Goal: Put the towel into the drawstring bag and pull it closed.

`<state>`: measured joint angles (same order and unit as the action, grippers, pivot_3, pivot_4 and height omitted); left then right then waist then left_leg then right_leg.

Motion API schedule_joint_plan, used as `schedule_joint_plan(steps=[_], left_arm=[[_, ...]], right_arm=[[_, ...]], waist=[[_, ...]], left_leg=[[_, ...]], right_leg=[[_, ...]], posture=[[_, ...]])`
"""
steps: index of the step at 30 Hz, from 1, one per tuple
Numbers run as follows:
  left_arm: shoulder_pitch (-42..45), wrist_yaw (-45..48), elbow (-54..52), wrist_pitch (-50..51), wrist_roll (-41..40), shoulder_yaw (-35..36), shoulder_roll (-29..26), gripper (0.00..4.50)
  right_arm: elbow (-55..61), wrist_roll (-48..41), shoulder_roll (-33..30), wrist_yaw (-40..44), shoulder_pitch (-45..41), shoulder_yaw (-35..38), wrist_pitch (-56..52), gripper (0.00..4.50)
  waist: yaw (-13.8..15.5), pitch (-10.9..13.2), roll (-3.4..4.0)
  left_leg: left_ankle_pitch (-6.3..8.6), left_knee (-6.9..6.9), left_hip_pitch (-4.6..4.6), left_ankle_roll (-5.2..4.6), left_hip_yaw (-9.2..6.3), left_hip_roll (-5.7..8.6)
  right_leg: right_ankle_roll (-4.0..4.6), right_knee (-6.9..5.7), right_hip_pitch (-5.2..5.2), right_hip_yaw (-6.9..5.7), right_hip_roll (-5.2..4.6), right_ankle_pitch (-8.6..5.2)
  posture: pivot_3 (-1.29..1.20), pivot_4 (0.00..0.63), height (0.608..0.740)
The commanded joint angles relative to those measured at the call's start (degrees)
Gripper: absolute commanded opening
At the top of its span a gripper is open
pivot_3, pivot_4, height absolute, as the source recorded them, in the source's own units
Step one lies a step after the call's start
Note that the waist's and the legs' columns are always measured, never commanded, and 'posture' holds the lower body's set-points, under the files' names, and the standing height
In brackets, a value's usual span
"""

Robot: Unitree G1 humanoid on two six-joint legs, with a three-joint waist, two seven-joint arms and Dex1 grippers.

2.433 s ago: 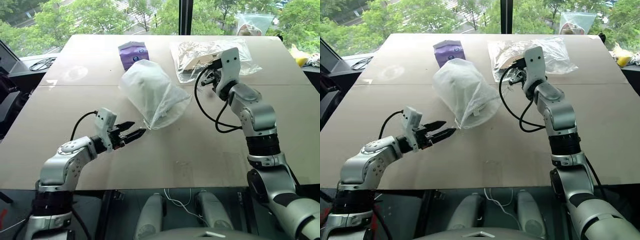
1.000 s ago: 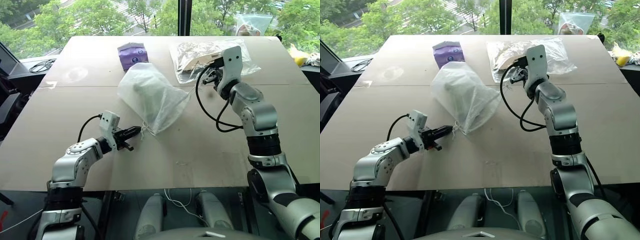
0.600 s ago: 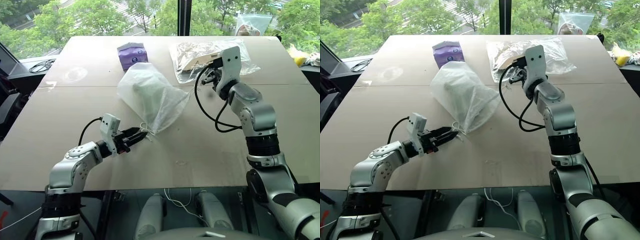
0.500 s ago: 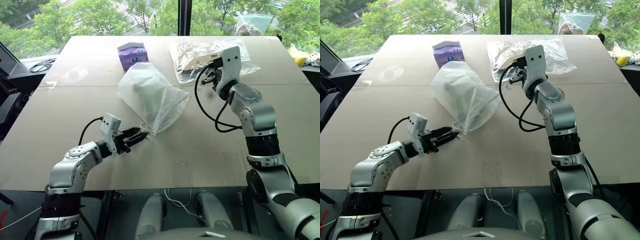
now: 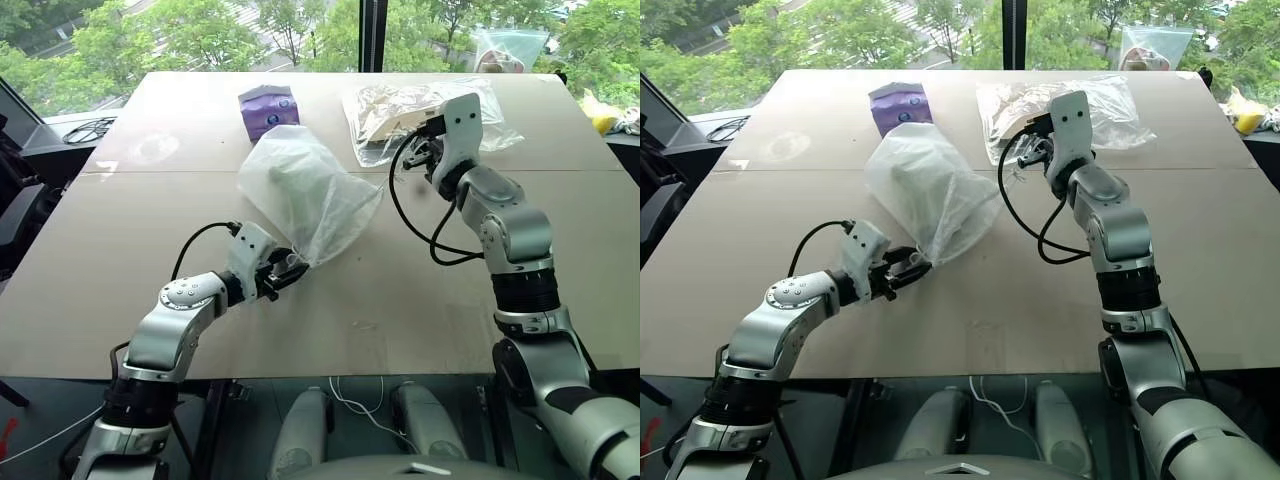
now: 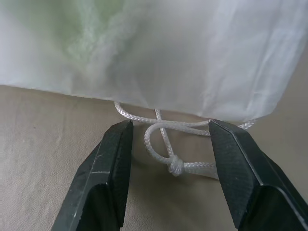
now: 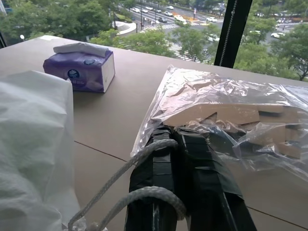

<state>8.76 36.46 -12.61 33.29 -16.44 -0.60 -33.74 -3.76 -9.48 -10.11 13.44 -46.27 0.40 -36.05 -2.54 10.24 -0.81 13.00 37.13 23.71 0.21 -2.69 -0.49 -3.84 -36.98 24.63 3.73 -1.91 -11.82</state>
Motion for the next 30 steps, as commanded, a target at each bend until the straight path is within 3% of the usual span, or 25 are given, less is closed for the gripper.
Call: schedule_joint_plan(steps=[1, 5, 10, 14, 23, 30], left_arm=[[-4.85, -1.82, -0.98, 0.06, 3.02, -2.18, -0.10, 1.77], [-8.09, -5.24, 1.90, -7.53, 8.60, -1.73, -1.01, 0.05], [-8.25, -10.10, 8.61, -16.50, 13.23, -0.97, 0.13, 0.01], [-6.77, -14.78, 10.42, -22.75, 15.78, 0.48, 1.83, 0.01], [-2.14, -36.45, 14.60, -39.00, 31.53, 8.38, -1.55, 0.01], [2.81, -46.07, 15.19, -40.47, 36.61, 15.59, -4.33, 0.01]], right_arm=[[2.83, -0.12, -0.03, -0.10, -0.22, 0.20, 0.29, 0.00], [2.47, -0.15, -0.07, 0.10, -0.39, 0.17, 0.39, 0.00], [1.66, -0.17, -0.08, 0.75, -0.65, -0.17, 0.66, 0.00], [1.33, 0.19, -0.13, 1.05, -0.88, -0.43, 1.10, 0.00], [-1.36, 1.55, -2.45, -0.18, -2.46, 2.21, 5.21, 0.00], [-5.83, 2.00, -4.34, -2.95, -5.10, 5.86, 10.08, 0.00]], waist=[[-0.16, -0.02, 0.03], [-0.19, -0.03, 0.04], [-0.30, -0.08, 0.12], [-0.91, -0.07, 0.12], [-1.26, -0.03, 0.06], [-0.57, 0.00, 0.01]], left_leg=[[0.00, -0.01, -0.01, 0.00, 0.02, 0.00], [0.00, -0.05, -0.07, 0.00, 0.06, -0.03], [0.00, -0.04, -0.31, -0.01, 0.19, -0.16], [0.00, -0.28, -1.28, -0.01, 0.32, -0.30], [0.00, -0.30, -0.85, -0.01, 0.35, -0.40], [0.00, -0.51, -0.60, 0.00, 0.45, -0.13]], right_leg=[[0.00, 0.00, 0.00, 0.01, 0.00, 0.00], [0.01, 0.00, 0.00, 0.04, 0.01, -0.01], [0.17, -0.04, -0.12, 0.07, 0.13, -0.02], [0.16, -0.04, -0.85, 0.18, 0.24, -0.22], [0.11, -0.03, -0.44, 0.20, 0.32, 0.02], [0.14, 0.23, -0.29, 0.19, -0.04, 0.08]], posture=[[0.00, 0.150, 0.740], [0.00, 0.150, 0.740], [0.00, 0.150, 0.740], [0.00, 0.150, 0.740], [0.00, 0.150, 0.740], [0.00, 0.150, 0.740]])
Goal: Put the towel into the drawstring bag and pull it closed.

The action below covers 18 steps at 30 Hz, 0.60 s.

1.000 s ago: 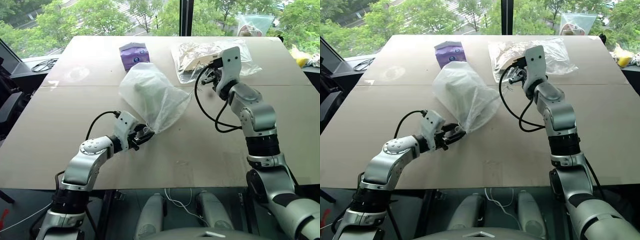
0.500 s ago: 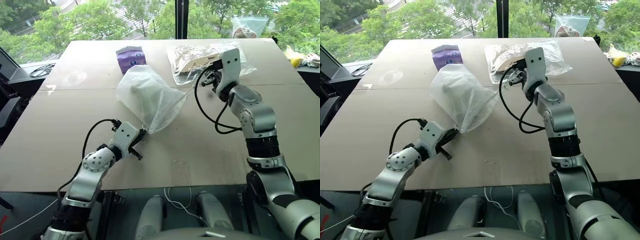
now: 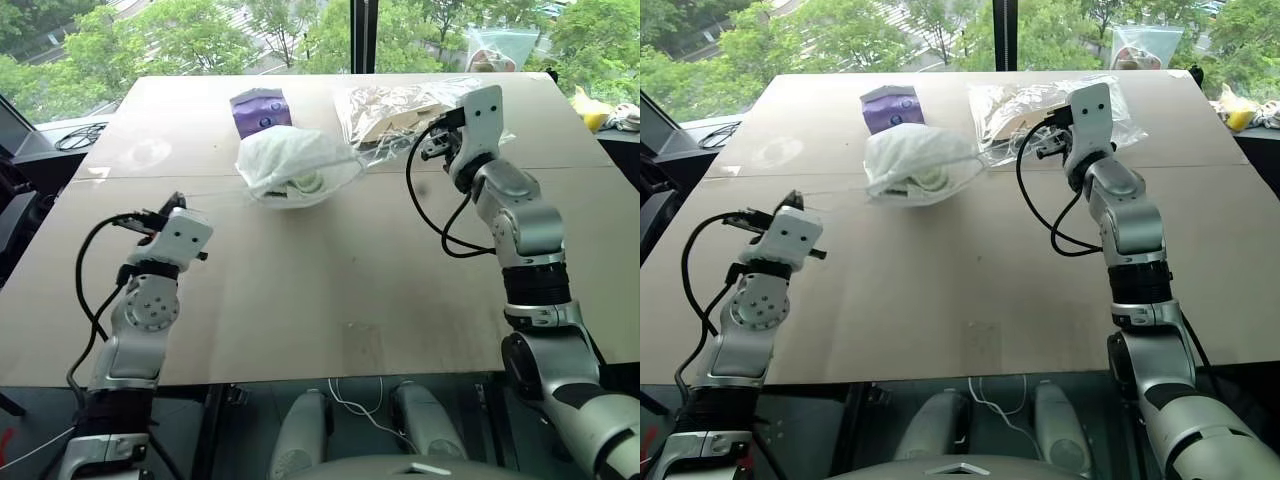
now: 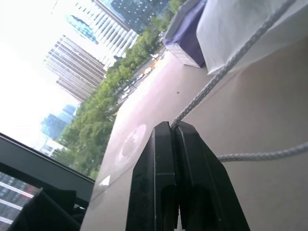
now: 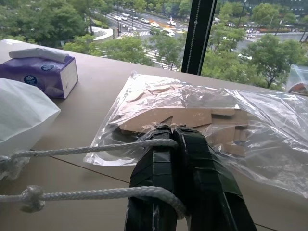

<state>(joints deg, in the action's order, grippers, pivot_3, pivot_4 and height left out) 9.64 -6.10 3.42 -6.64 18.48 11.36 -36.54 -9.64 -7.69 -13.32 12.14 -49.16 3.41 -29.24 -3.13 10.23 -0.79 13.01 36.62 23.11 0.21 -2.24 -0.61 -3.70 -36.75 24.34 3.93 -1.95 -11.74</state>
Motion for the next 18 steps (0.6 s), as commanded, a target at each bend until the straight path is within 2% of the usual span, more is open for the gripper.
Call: schedule_joint_plan(steps=[1, 7, 12, 18], left_arm=[[2.97, -3.99, -0.56, -0.01, 1.68, 4.30, -1.68, 0.01], [11.59, -5.82, 3.75, 8.03, -3.03, 9.99, -0.57, 0.01], [16.48, -8.65, 9.41, 10.60, -4.19, 12.56, -1.99, 0.01], [19.82, -12.56, 15.68, 14.08, -8.51, 16.66, -1.41, 0.01]], right_arm=[[-0.47, 0.22, -1.23, -2.10, -2.44, 3.21, 3.87, 0.00], [-3.42, 0.29, -1.68, -6.04, -3.91, 6.06, 6.80, 0.00], [-5.47, 0.17, -2.00, -11.78, -4.79, 9.51, 7.93, 0.00], [-7.61, -3.10, -1.37, -23.66, -5.49, 17.85, 6.79, 0.00]], waist=[[0.11, 0.01, -0.02], [0.66, 0.01, -0.03], [0.58, 0.01, -0.04], [0.61, 0.01, -0.05]], left_leg=[[0.00, -0.01, 0.02, 0.00, 0.00, 0.01], [-0.01, 0.03, 0.49, 0.01, -0.05, 0.01], [-0.01, 0.04, 0.67, 0.01, -0.05, 0.03], [-0.01, -0.01, 0.72, 0.01, -0.06, 0.04]], right_leg=[[0.00, 0.01, 0.01, 0.00, -0.02, 0.00], [0.00, -0.08, 0.52, -0.04, 0.01, 0.02], [0.00, -0.09, 0.68, -0.05, -0.01, 0.03], [0.01, -0.11, 0.74, -0.06, -0.03, 0.04]], posture=[[0.00, 0.150, 0.740], [0.00, 0.150, 0.740], [0.00, 0.150, 0.740], [0.00, 0.150, 0.740]])
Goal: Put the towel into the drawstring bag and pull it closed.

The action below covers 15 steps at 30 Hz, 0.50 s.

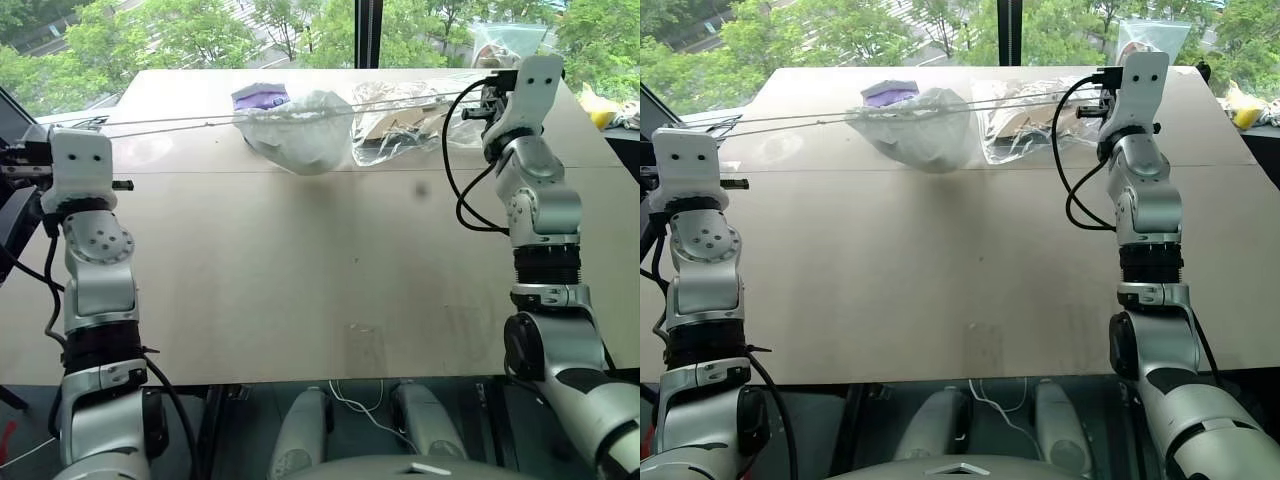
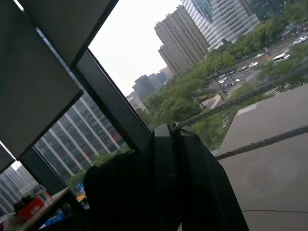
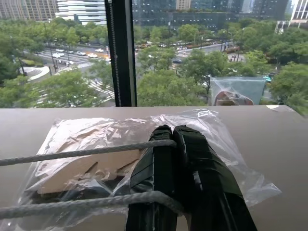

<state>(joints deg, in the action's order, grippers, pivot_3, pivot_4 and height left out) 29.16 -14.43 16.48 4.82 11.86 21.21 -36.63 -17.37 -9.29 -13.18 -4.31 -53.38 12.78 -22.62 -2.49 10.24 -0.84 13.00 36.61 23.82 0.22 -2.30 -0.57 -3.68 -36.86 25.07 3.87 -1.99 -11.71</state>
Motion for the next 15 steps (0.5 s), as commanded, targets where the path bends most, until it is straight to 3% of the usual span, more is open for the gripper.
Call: schedule_joint_plan(steps=[1, 8, 15], left_arm=[[0.44, -4.72, 3.35, 2.77, -2.42, 7.10, -1.35, 0.01], [0.47, -9.25, 7.76, 3.23, -4.80, 8.51, -1.44, 0.01], [0.66, -11.91, 10.10, 2.05, -7.48, 9.78, -1.40, 0.01]], right_arm=[[-0.21, -3.45, -0.81, -9.73, -1.61, 10.87, -0.39, 0.00], [-1.30, -13.82, 2.37, -26.36, -2.58, 23.67, -0.17, 0.00], [-1.33, -20.02, 2.98, -32.58, -1.72, 24.99, 1.14, 0.00]], waist=[[-0.04, 0.00, 0.00], [-0.02, 0.00, -0.01], [-0.15, -0.01, -0.01]], left_leg=[[0.00, 0.00, 0.00, 0.00, 0.01, 0.01], [0.00, 0.01, -0.01, 0.00, 0.00, 0.01], [0.00, 0.01, -0.02, 0.00, 0.00, 0.01]], right_leg=[[0.00, 0.00, 0.00, 0.00, -0.01, 0.00], [0.01, -0.10, 0.01, 0.01, -0.01, 0.01], [0.01, -0.12, 0.01, 0.01, -0.01, 0.01]], posture=[[0.00, 0.150, 0.740], [0.00, 0.150, 0.740], [0.00, 0.150, 0.740]])
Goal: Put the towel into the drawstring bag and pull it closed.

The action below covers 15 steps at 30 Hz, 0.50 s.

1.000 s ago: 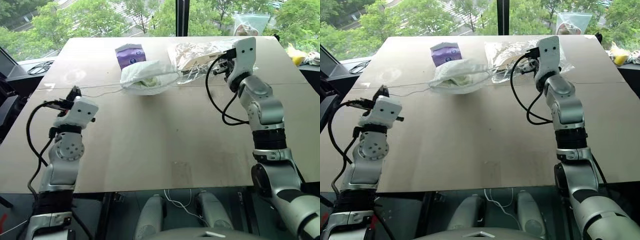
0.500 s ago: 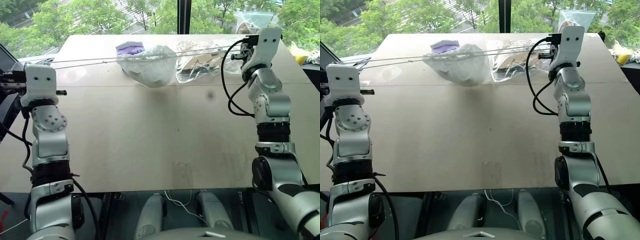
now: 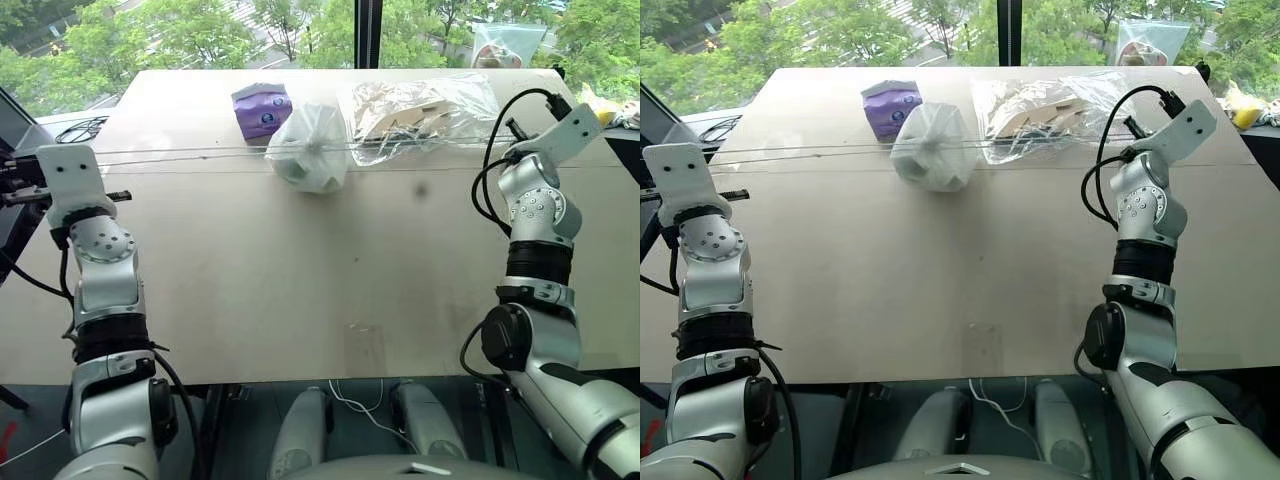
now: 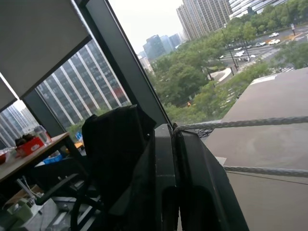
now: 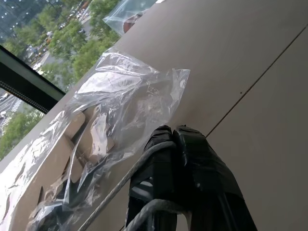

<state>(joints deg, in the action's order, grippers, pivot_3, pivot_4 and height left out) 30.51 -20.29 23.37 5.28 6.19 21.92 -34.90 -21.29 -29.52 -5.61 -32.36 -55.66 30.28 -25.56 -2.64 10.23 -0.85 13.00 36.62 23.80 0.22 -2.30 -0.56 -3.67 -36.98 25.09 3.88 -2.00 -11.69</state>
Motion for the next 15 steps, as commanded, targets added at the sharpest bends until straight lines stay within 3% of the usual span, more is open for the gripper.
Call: schedule_joint_plan(steps=[1, 2, 7, 9, 10, 12, 15], left_arm=[[-0.26, -4.34, 3.98, 0.49, -3.13, 8.60, -2.86, 0.01], [0.25, -2.24, 4.75, -0.56, -4.58, 7.86, -2.54, 0.01], [2.63, 25.10, 4.82, -2.41, -11.68, -5.71, 2.10, 0.01], [0.84, 34.68, 0.34, -3.38, -13.50, -9.96, 3.05, 0.01], [0.10, 38.88, -1.49, -3.27, -14.99, -11.13, 3.40, 0.56], [-2.80, 48.60, -4.81, -2.72, -16.25, -14.63, 1.35, 1.03], [-5.84, 56.60, -5.70, -1.70, -16.10, -16.81, -2.43, 2.29]], right_arm=[[2.33, -0.94, -4.88, -2.69, 0.48, 6.33, 2.82, 0.00], [2.01, -2.02, -5.27, -0.37, 0.36, 4.88, 1.24, 0.00], [7.22, -7.00, -7.64, 23.01, 1.95, -11.30, -16.26, 0.00], [12.91, -4.99, -12.67, 35.76, 5.42, -21.41, -18.51, 0.00], [15.46, -3.24, -15.24, 41.51, 7.01, -25.90, -17.94, 0.00], [21.20, 0.93, -22.69, 55.78, 11.90, -35.66, -12.97, 0.64], [25.33, 4.82, -31.12, 69.67, 17.57, -43.43, -8.28, 1.69]], waist=[[0.01, 0.00, 0.00], [0.02, 0.00, 0.00], [0.25, 0.00, -0.01], [0.27, 0.00, -0.01], [0.19, -0.01, -0.01], [0.05, -0.01, -0.01], [-0.71, 0.00, -0.02]], left_leg=[[0.00, 0.00, 0.00, 0.00, 0.00, 0.00], [0.00, 0.00, -0.01, 0.00, 0.00, 0.00], [0.00, 0.08, 0.00, -0.01, 0.00, 0.06], [0.00, 0.09, 0.04, -0.01, -0.01, 0.06], [0.00, 0.09, 0.07, -0.01, -0.03, 0.06], [0.00, 0.09, 0.07, -0.01, 0.00, 0.05], [0.01, 0.07, 0.10, -0.02, -0.01, -0.01]], right_leg=[[0.00, -0.01, 0.00, 0.00, 0.00, 0.00], [0.00, -0.02, 0.00, 0.00, 0.00, 0.00], [0.00, -0.02, -0.03, 0.00, 0.01, 0.00], [0.00, 0.00, -0.05, 0.00, 0.01, -0.01], [0.00, 0.04, -0.04, -0.01, 0.02, -0.01], [0.00, 0.06, -0.05, -0.01, 0.02, -0.01], [-0.01, 0.16, -0.04, -0.01, 0.08, -0.03]], posture=[[0.00, 0.150, 0.740], [0.00, 0.150, 0.740], [0.00, 0.150, 0.740], [0.00, 0.150, 0.740], [0.00, 0.150, 0.740], [0.00, 0.150, 0.740], [0.00, 0.150, 0.740]])
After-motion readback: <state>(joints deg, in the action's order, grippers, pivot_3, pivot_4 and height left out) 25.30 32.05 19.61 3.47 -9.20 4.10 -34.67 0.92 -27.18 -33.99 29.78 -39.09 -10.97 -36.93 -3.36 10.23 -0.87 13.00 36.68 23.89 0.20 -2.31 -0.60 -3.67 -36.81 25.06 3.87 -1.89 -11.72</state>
